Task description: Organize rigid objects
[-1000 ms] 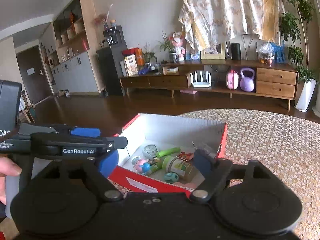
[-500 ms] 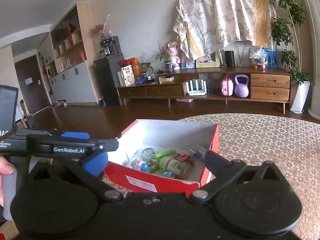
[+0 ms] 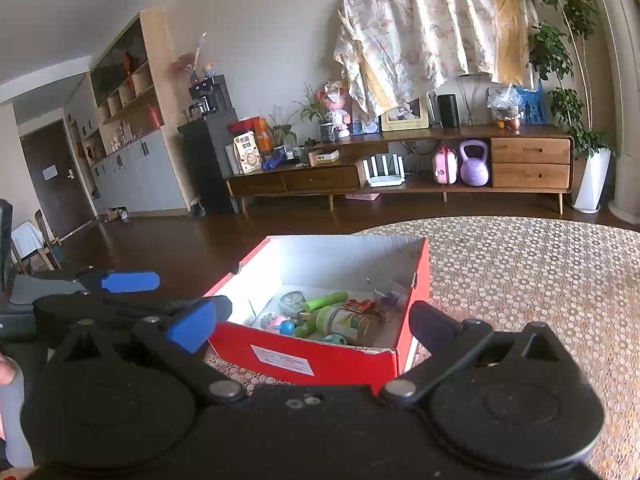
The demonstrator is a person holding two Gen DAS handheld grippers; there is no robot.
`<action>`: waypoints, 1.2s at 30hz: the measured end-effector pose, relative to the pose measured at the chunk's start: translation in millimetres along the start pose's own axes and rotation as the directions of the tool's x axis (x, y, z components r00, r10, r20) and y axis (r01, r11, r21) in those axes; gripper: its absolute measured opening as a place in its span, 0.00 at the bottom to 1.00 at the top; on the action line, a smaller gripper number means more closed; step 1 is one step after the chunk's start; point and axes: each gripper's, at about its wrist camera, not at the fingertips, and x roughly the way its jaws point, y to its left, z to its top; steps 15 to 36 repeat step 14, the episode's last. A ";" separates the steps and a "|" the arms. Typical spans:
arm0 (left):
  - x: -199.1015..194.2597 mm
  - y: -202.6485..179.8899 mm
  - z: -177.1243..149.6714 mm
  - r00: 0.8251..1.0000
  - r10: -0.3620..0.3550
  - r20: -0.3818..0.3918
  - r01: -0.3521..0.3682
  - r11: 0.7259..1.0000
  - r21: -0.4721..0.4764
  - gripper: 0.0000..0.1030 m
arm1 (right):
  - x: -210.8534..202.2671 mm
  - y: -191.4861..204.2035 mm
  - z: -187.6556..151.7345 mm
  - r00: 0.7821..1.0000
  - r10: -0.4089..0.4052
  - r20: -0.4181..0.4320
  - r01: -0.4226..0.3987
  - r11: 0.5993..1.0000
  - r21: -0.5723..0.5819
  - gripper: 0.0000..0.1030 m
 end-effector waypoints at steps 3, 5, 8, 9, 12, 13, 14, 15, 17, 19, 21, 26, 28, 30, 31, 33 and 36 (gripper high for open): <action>-2.1 -2.3 -1.5 1.000 0.003 -0.004 -0.003 1.000 0.004 1.00 | -1.2 -0.5 -0.5 1.000 0.000 -0.002 0.000 1.000 0.007 1.00; -3.2 -2.0 -3.0 1.000 0.000 -0.010 0.000 1.000 0.001 1.00 | -2.1 -0.5 -1.3 1.000 -0.002 -0.002 0.002 1.000 0.011 1.00; -4.4 -2.7 -4.5 1.000 -0.001 -0.013 0.001 1.000 0.001 1.00 | -4.1 -1.0 -2.6 1.000 0.000 -0.001 0.000 1.000 0.016 1.00; -5.0 -3.2 -5.3 1.000 0.002 -0.012 -0.002 1.000 0.002 1.00 | -4.8 -1.0 -2.8 1.000 -0.001 -0.001 0.001 1.000 0.017 1.00; -6.2 -4.8 -5.0 1.000 0.008 -0.014 -0.008 1.000 -0.003 1.00 | -6.7 -2.3 -3.6 1.000 -0.004 0.001 0.004 1.000 0.018 1.00; -7.1 -5.6 -5.0 1.000 0.009 -0.013 -0.009 1.000 -0.002 1.00 | -7.4 -3.5 -4.7 1.000 -0.008 0.001 0.008 1.000 0.021 1.00; -7.9 -6.5 -5.1 1.000 0.010 -0.010 -0.010 1.000 0.000 1.00 | -8.3 -5.2 -5.5 1.000 -0.014 0.003 0.013 1.000 0.026 1.00; -7.9 -6.5 -5.1 1.000 0.010 -0.010 -0.010 1.000 0.000 1.00 | -8.3 -5.2 -5.5 1.000 -0.014 0.003 0.013 1.000 0.026 1.00; -7.9 -6.5 -5.1 1.000 0.010 -0.010 -0.010 1.000 0.000 1.00 | -8.3 -5.2 -5.5 1.000 -0.014 0.003 0.013 1.000 0.026 1.00; -7.9 -6.5 -5.1 1.000 0.010 -0.010 -0.010 1.000 0.000 1.00 | -8.3 -5.2 -5.5 1.000 -0.014 0.003 0.013 1.000 0.026 1.00; -7.9 -6.5 -5.1 1.000 0.010 -0.010 -0.010 1.000 0.000 1.00 | -8.3 -5.2 -5.5 1.000 -0.014 0.003 0.013 1.000 0.026 1.00; -7.9 -6.5 -5.1 1.000 0.010 -0.010 -0.010 1.000 0.000 1.00 | -8.3 -5.2 -5.5 1.000 -0.014 0.003 0.013 1.000 0.026 1.00; -7.9 -6.5 -5.1 1.000 0.010 -0.010 -0.010 1.000 0.000 1.00 | -8.3 -5.2 -5.5 1.000 -0.014 0.003 0.013 1.000 0.026 1.00; -7.9 -6.5 -5.1 1.000 0.010 -0.010 -0.010 1.000 0.000 1.00 | -8.3 -5.2 -5.5 1.000 -0.014 0.003 0.013 1.000 0.026 1.00; -7.9 -6.5 -5.1 1.000 0.010 -0.010 -0.010 1.000 0.000 1.00 | -8.3 -5.2 -5.5 1.000 -0.014 0.003 0.013 1.000 0.026 1.00; -7.9 -6.5 -5.1 1.000 0.010 -0.010 -0.010 1.000 0.000 1.00 | -8.3 -5.2 -5.5 1.000 -0.014 0.003 0.013 1.000 0.026 1.00; -7.9 -6.5 -5.1 1.000 0.010 -0.010 -0.010 1.000 0.000 1.00 | -8.3 -5.2 -5.5 1.000 -0.014 0.003 0.013 1.000 0.026 1.00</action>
